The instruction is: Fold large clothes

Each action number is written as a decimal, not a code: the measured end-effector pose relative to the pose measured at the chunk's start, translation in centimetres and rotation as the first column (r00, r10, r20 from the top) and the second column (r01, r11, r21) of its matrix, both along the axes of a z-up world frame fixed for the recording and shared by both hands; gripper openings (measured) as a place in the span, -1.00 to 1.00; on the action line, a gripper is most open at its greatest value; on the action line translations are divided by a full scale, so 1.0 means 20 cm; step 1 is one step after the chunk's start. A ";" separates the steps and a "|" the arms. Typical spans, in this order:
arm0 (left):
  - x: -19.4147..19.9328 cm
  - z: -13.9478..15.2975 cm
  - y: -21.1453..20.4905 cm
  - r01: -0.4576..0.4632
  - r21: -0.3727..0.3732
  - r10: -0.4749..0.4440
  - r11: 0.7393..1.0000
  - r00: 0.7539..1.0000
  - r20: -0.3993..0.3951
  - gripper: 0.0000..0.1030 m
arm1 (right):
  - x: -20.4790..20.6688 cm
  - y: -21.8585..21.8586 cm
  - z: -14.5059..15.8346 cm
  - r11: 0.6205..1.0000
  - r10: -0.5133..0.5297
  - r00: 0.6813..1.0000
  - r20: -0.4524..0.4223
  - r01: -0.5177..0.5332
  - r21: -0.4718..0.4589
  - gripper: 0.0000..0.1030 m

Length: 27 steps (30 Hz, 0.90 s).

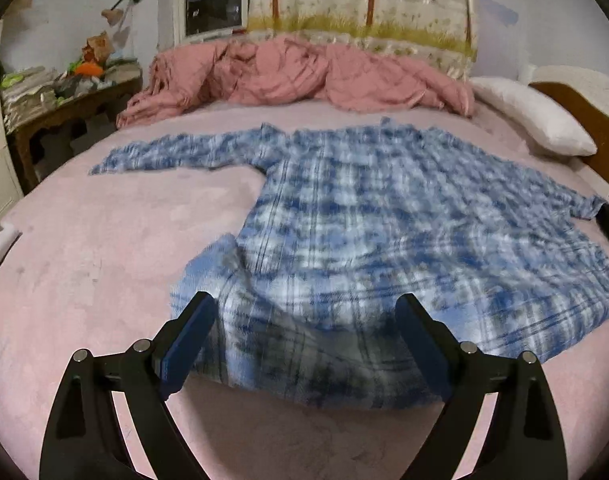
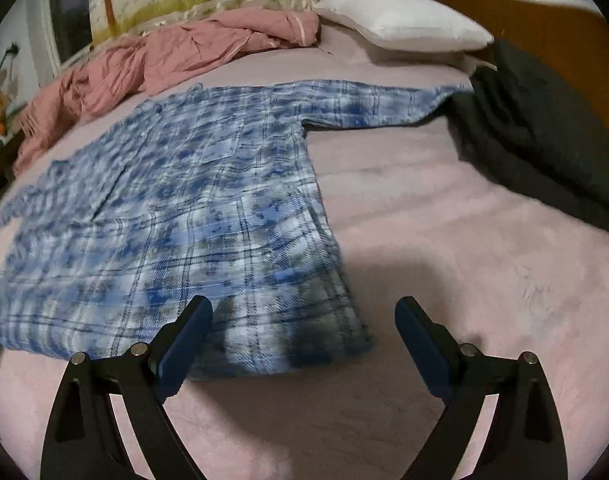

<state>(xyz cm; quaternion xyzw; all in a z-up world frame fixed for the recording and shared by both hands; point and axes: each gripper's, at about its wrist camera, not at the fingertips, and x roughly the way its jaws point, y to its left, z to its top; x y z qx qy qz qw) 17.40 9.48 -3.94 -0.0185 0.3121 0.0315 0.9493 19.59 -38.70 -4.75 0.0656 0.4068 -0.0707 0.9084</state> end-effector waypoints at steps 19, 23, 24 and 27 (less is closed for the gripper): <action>-0.01 0.05 -0.01 0.076 0.091 -0.078 0.993 0.997 0.018 0.76 | -0.26 -0.02 -0.03 0.994 -0.057 0.998 -0.002 0.057 -0.090 -0.90; 0.00 0.03 -0.05 0.123 0.065 -0.121 0.990 0.992 -0.023 0.76 | -0.29 0.08 0.05 0.985 -0.027 0.995 0.094 0.043 -0.168 -0.52; 0.00 0.02 -0.06 0.131 0.068 -0.130 0.989 0.991 -0.027 0.76 | -0.30 0.11 0.06 0.981 -0.016 0.992 0.122 0.039 -0.191 -0.34; -0.02 0.01 -0.13 0.161 0.088 -0.159 0.983 0.987 -0.034 0.76 | -0.32 0.17 0.11 0.978 0.001 0.984 0.176 0.036 -0.208 0.28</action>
